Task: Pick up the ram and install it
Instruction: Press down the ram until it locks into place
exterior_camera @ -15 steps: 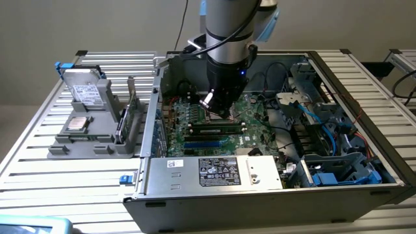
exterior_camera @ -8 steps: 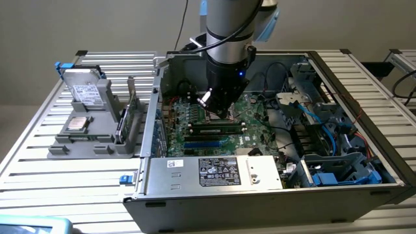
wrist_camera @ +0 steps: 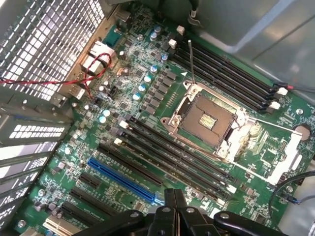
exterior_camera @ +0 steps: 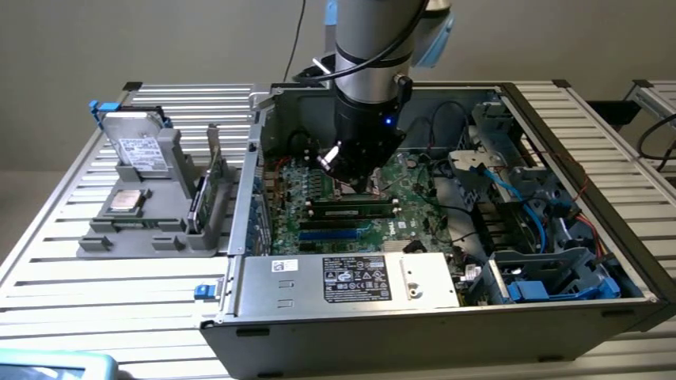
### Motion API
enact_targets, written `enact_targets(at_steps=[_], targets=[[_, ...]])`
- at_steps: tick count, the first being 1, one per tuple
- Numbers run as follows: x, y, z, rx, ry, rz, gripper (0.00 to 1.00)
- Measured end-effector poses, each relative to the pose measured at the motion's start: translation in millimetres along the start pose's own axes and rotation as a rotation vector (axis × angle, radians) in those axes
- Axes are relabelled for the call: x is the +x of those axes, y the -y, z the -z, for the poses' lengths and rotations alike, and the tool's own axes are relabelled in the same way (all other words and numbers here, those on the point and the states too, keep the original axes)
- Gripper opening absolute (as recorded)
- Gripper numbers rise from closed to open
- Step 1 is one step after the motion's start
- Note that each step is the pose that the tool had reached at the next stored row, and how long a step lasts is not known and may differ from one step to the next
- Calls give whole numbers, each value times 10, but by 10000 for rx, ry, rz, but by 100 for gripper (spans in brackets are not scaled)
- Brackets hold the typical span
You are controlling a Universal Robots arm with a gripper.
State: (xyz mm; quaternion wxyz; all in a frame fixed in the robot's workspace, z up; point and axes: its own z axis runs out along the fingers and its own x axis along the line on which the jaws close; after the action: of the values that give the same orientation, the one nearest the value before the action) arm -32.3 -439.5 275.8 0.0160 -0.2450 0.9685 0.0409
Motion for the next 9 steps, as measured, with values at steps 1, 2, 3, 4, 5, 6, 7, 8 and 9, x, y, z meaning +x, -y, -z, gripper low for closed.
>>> enact_targets(at_steps=[1,2,3,4,5,6,7,8,9], targets=[[1,0,0,-10,-12,-119,11],[1,0,0,-21,-25,-239,11],[1,-1,0,-31,-37,-359,11],[2,-1,0,-42,-49,-479,11],[2,-1,-1,-52,-60,-600,11],[2,-2,-1,-62,-72,-724,11],[3,-2,0,-72,-85,-851,11],[3,-2,0,-80,-95,-974,11],[3,-2,0,-87,-107,-1096,11]])
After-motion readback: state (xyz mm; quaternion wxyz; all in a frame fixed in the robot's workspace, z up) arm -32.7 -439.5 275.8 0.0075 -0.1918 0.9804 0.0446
